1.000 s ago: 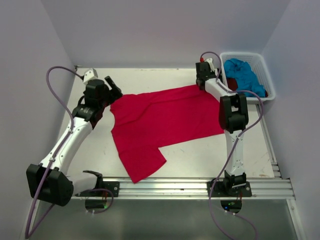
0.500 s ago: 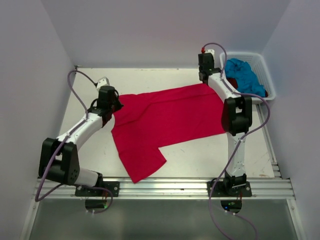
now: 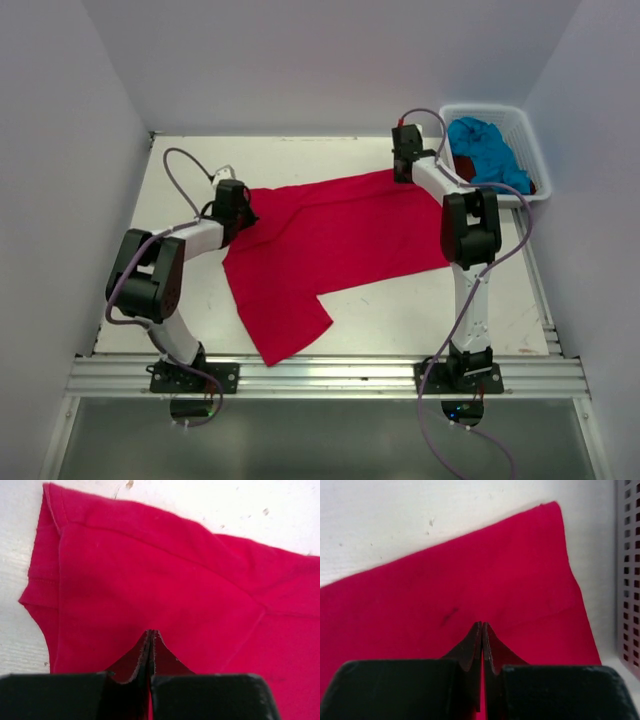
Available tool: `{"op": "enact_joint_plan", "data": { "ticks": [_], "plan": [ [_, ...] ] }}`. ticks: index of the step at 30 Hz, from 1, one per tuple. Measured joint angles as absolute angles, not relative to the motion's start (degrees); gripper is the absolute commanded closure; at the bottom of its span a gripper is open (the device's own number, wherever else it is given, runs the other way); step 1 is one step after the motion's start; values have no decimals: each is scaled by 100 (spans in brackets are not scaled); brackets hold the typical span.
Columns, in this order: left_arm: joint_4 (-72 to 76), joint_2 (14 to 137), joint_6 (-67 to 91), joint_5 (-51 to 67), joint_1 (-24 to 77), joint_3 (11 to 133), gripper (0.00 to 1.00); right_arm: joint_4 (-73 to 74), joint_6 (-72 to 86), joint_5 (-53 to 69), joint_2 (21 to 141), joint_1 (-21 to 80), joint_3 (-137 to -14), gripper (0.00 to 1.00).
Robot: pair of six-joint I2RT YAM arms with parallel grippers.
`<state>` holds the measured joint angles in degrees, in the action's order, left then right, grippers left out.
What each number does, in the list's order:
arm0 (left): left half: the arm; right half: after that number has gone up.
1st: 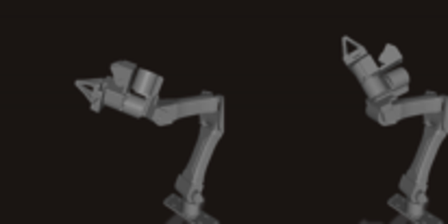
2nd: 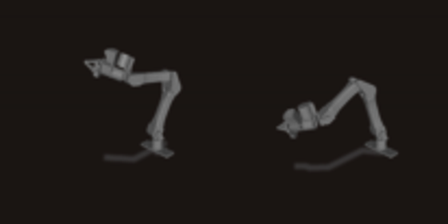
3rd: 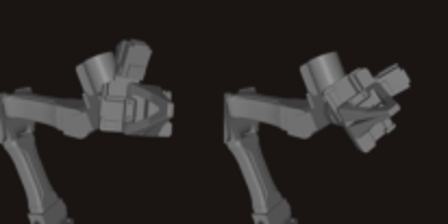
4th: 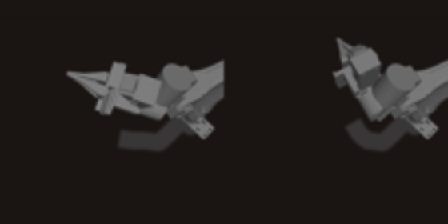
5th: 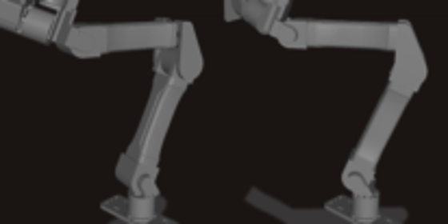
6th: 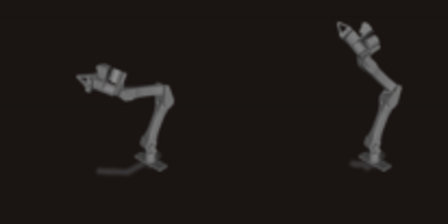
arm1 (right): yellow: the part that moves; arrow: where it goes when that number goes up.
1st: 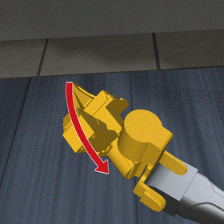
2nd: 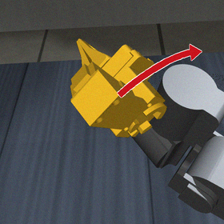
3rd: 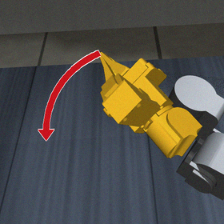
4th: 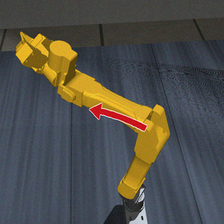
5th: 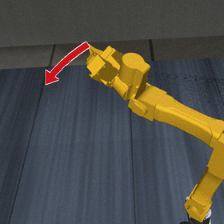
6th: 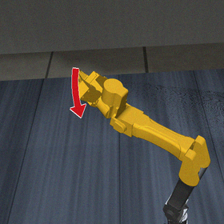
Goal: Fold and stack the t-shirts
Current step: Fold the flattened tshirt in 1/3 of the way
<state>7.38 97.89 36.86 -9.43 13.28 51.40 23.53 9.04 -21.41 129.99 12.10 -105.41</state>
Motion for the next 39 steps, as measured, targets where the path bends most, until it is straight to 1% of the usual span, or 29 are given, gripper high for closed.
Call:
{"op": "enact_joint_plan", "data": {
  "ticks": [5, 15, 22, 30, 36, 39],
  "plan": [
    [674, 10132, 3691, -1035, 1328, 5140, 100, 2322, 974, -2102, 12999, 1249, -10119, 100],
    [139, 10114, 3704, -1507, 1328, 5214, 100, 2322, 1264, -2102, 12569, 1352, -9360, 100],
    [-336, 9994, 3704, -1800, 1214, 5242, 100, 2593, 1559, -2158, 11848, 1605, -8390, 100],
    [-810, 9907, 3677, -2038, 711, 5382, 100, 2871, 1979, -2163, 10912, 2244, -7378, 100],
    [-886, 9734, 3632, -1822, 644, 5424, 100, 2926, 2261, -2196, 10394, 2504, -6934, 100],
    [-886, 9360, 3573, -1623, 797, 5389, 100, 2952, 2311, -2316, 10337, 2506, -6851, 100]
  ]
}}
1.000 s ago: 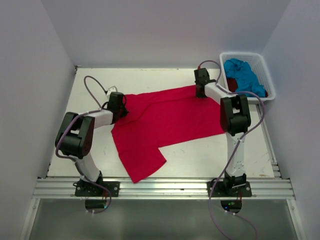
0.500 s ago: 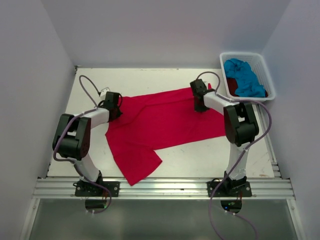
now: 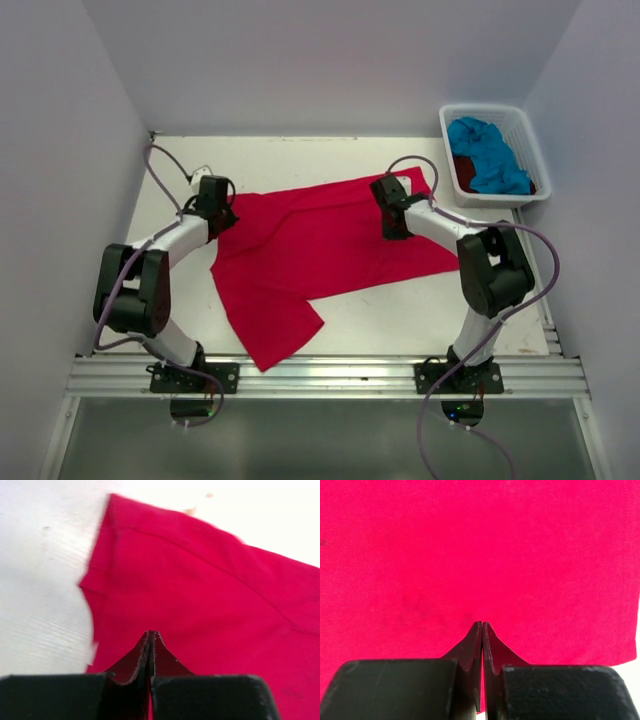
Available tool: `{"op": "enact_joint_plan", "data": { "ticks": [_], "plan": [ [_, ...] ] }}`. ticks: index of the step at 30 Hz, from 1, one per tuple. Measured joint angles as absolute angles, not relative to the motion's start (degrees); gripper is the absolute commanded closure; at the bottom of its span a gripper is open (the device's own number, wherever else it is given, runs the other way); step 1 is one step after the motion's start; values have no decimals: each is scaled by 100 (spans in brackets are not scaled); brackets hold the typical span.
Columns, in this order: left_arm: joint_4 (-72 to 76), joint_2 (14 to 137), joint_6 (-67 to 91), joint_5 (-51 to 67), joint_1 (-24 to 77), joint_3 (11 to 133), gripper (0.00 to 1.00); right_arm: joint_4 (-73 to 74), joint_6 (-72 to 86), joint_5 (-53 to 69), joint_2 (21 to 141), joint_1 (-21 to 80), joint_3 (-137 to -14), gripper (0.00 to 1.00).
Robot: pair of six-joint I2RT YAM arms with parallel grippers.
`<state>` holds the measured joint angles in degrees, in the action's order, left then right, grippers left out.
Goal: Fold and stack the t-shirts
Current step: Fold the flattened tshirt in 1/3 of the way
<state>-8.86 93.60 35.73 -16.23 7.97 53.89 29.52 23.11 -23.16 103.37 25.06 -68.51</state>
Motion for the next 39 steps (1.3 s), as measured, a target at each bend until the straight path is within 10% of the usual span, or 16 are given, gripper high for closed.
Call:
{"op": "enact_joint_plan", "data": {
  "ticks": [29, 39],
  "plan": [
    [-1925, 7072, 3424, -1594, 1872, 5168, 100, 2707, 3485, -1887, 8748, 3315, -4563, 100],
    [-2062, 7000, 3330, -1627, 1872, 5225, 100, 3824, 3371, -2239, 8626, 3514, -5640, 100]
  ]
}}
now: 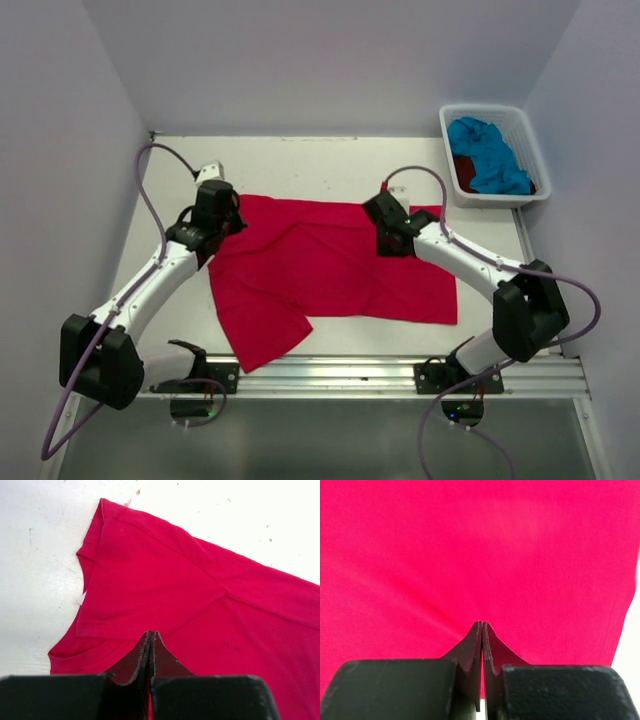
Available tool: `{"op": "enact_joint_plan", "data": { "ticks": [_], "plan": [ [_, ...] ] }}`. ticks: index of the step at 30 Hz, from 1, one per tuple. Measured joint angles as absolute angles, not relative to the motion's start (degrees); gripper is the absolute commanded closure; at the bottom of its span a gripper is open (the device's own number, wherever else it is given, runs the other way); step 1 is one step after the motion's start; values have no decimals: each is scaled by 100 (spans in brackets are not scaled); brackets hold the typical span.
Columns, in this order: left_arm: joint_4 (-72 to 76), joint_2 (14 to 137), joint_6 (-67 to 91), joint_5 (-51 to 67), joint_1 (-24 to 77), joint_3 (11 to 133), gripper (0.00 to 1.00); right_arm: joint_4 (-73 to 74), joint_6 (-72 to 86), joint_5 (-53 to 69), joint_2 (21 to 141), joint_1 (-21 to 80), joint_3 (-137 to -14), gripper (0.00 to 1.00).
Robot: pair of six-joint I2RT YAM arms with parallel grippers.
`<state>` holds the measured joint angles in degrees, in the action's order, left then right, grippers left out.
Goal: Fold and stack the t-shirts
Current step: Fold the flattened tshirt in 1/3 of the way
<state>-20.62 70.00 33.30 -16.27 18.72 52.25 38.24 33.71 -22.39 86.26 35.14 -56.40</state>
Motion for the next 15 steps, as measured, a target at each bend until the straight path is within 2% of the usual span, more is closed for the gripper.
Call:
{"op": "enact_joint_plan", "data": {
  "ticks": [4, 8, 10, 12, 14, 15],
  "plan": [
    [-2029, 7109, 3267, -1590, 1872, 5223, 100, 3564, 2974, -2447, 8842, 3514, -7089, 94],
    [-1817, 7550, 3061, -1319, 1872, 5216, 100, 3269, 2709, -2102, 9321, 3514, -7944, 86],
    [-1706, 7915, 2919, -1114, 1872, 5218, 93, 3164, 2674, -1857, 9520, 3514, -8016, 85],
    [-1680, 8291, 2746, -915, 1872, 5245, 78, 3159, 2676, -1634, 9638, 3514, -7946, 85],
    [-1721, 8676, 2563, -753, 1876, 5402, 68, 3138, 2692, -1435, 9636, 3516, -7762, 85],
    [-1743, 8840, 2493, -690, 1879, 5509, 66, 3129, 2696, -1365, 9614, 3516, -7677, 85]
  ]
}}
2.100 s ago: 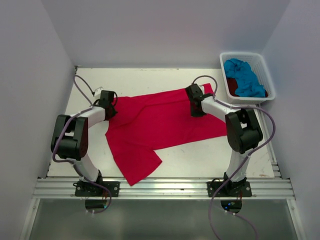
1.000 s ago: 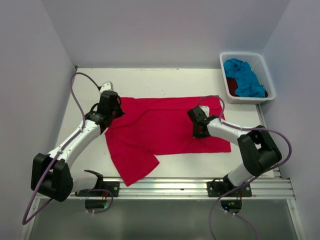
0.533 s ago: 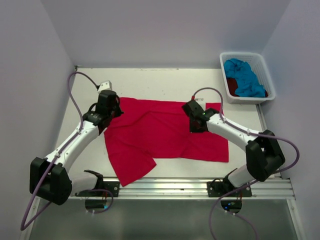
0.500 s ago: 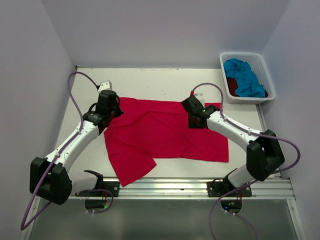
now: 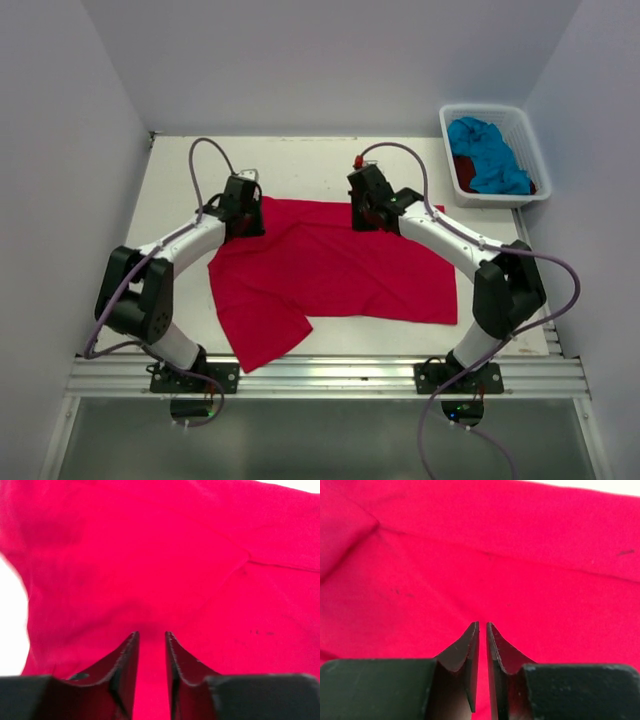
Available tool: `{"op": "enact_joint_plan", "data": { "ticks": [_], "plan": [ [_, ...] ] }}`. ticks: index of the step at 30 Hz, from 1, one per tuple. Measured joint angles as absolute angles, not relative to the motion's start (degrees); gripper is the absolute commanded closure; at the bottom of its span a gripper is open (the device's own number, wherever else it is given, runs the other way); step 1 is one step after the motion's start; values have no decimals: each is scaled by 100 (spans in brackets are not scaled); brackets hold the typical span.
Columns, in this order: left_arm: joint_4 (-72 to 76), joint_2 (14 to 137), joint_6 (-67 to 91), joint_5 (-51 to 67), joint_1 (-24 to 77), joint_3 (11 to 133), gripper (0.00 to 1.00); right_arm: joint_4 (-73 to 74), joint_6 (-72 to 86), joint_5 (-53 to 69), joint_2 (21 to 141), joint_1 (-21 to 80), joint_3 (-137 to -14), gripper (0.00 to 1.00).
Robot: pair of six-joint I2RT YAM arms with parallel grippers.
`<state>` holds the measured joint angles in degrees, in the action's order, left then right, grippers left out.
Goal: Fold and stack the t-shirts
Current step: Fold the flattened tshirt in 1/3 of the way
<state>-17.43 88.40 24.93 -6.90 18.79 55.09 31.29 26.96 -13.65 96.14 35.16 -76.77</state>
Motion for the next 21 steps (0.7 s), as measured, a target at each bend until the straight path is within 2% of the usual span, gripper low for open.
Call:
{"op": "enact_joint_plan", "data": {
  "ticks": [6, 14, 21],
  "plan": [
    [-1747, 9494, 2012, -443, 1900, 6211, 57, 3118, 2694, -1225, 9273, 3514, -7255, 83],
    [-2086, 10112, 1219, -421, 2038, 7004, 60, 3120, 2674, -1245, 8790, 3514, -7057, 82],
    [-2576, 10702, 626, -386, 2235, 7177, 69, 3124, 2617, -1251, 8659, 3514, -7037, 82]
  ]
}}
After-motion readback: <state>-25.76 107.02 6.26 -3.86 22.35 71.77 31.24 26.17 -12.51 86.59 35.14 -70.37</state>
